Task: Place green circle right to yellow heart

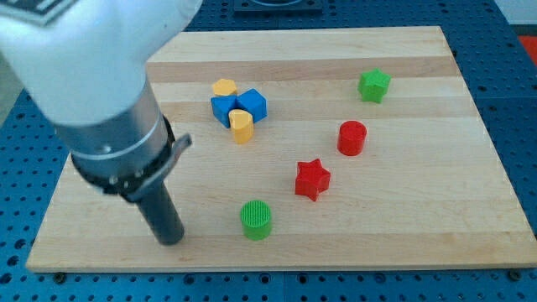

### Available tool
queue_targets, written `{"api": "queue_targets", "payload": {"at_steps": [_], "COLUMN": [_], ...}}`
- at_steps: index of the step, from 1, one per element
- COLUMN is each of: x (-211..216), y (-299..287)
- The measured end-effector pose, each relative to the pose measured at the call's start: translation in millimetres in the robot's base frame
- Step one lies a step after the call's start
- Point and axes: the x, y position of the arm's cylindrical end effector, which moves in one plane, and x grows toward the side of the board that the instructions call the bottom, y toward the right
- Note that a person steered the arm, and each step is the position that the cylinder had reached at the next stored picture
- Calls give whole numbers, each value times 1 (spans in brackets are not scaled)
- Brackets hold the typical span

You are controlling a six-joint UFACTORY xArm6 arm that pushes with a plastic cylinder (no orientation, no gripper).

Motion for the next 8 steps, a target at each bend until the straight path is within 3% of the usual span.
{"api": "queue_targets", "payload": {"at_steps": [1,3,6,8], "x": [17,1,-82,-82], "y": [29,90,100,104]}}
